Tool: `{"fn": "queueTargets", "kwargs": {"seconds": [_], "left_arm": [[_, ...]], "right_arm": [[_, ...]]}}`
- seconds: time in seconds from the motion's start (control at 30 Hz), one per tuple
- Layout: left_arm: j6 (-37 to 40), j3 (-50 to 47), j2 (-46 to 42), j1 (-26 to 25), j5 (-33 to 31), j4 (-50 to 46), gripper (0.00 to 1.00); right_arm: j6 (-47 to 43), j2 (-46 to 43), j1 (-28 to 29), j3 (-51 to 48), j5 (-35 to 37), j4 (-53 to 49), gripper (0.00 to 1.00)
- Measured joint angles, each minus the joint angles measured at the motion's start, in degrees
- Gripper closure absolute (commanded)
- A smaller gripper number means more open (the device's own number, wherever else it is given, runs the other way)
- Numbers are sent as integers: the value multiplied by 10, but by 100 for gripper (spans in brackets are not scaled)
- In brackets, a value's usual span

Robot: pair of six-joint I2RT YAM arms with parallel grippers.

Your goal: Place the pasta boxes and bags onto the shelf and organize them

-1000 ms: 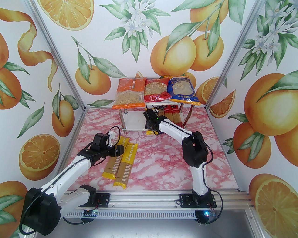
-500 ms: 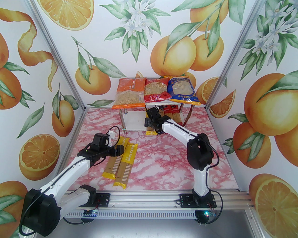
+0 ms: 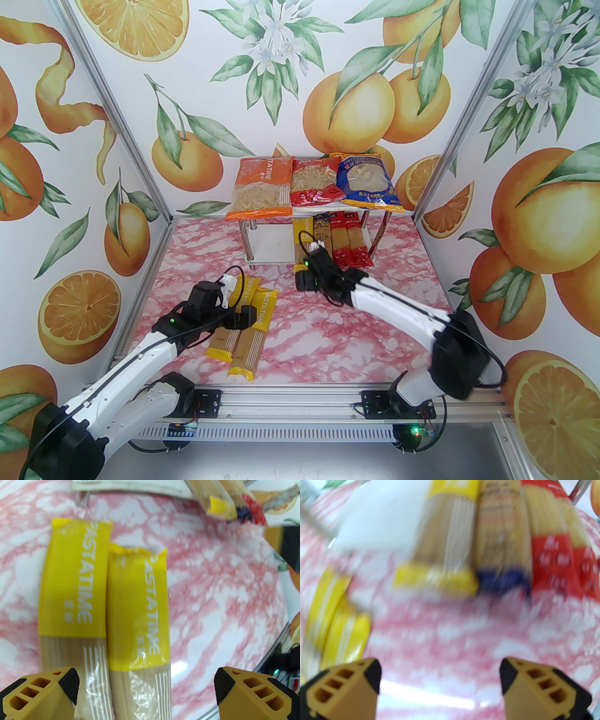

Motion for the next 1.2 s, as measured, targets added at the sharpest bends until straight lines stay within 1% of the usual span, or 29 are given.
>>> {"fn": "queueTargets", "kwargs": {"seconds": [0.07,0.13,0.23,0.43,0.53,0.8,1.07,1.2], "left_arm": [[-14,-9,-1,-4,-24,-16,0],[-29,-21,-1,-3,-49,-28,0],[-47,-35,2,0,-69,-38,0],[-73,-47,24,7,-80,-41,0],[-77,-50,26,7,-84,-43,0],[-85,-50,40,10,-111,-57,0],[-73,-46,104,11,-133,-58,0],[-56,-25,140,18,-141,-63,0]], "right_arm": [[12,-45,16,-31,1,-7,13],[25,-87,18,-54,2,-16,13],[40,-143,18,-75,8,-23,12],[45,-221,18,-90,21,-31,11],[43,-233,18,-91,25,-31,10],[27,-234,18,-99,27,-31,9],[10,-234,11,-106,27,-31,8],[9,-244,-2,-122,25,-31,8]]}}
